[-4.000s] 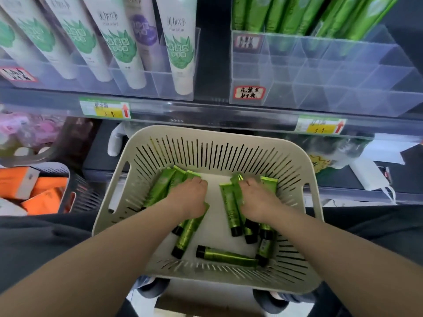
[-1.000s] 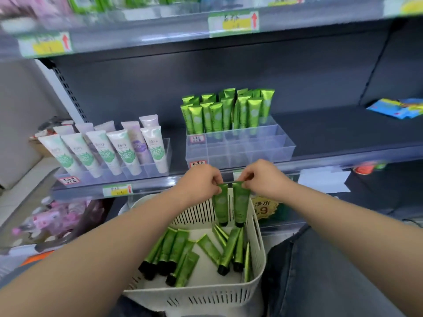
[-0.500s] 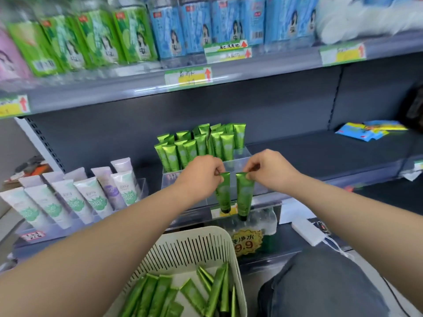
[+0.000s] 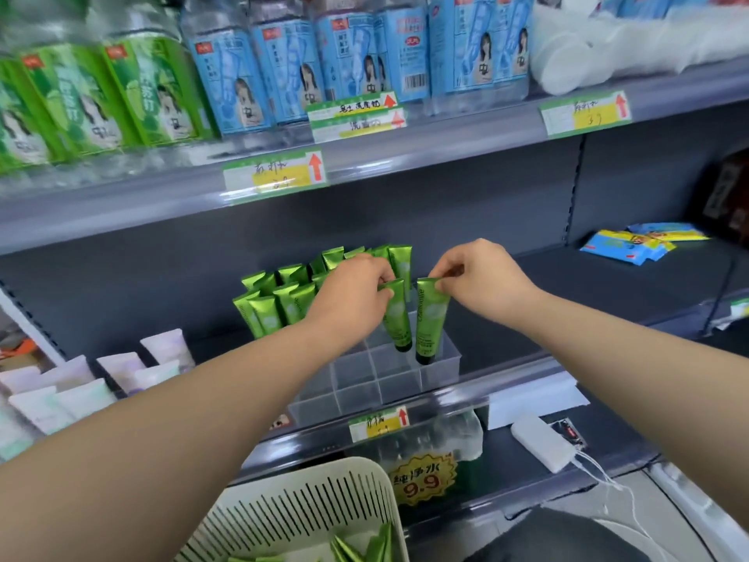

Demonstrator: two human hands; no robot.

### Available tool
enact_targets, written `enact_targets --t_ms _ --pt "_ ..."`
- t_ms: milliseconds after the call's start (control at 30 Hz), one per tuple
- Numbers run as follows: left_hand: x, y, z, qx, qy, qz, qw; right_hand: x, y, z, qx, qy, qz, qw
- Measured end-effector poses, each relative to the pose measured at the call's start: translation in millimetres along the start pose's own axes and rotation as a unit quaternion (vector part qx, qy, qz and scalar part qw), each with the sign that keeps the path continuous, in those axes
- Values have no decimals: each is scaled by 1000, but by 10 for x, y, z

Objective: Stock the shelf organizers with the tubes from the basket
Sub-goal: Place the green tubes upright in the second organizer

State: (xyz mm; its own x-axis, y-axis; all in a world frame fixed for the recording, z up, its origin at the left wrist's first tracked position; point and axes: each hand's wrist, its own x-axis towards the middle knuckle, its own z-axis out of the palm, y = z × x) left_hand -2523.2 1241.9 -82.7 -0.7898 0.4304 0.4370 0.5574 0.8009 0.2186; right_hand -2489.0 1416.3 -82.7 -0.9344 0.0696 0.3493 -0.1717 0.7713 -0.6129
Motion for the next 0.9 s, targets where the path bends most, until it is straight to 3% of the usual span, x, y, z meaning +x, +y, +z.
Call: enact_targets --t_ms 500,900 --pt "749 -248 395 19 9 25 999 705 410 251 15 78 -9 997" --pt "1077 -499 751 16 11 3 1000 1054 596 529 32 85 -35 995"
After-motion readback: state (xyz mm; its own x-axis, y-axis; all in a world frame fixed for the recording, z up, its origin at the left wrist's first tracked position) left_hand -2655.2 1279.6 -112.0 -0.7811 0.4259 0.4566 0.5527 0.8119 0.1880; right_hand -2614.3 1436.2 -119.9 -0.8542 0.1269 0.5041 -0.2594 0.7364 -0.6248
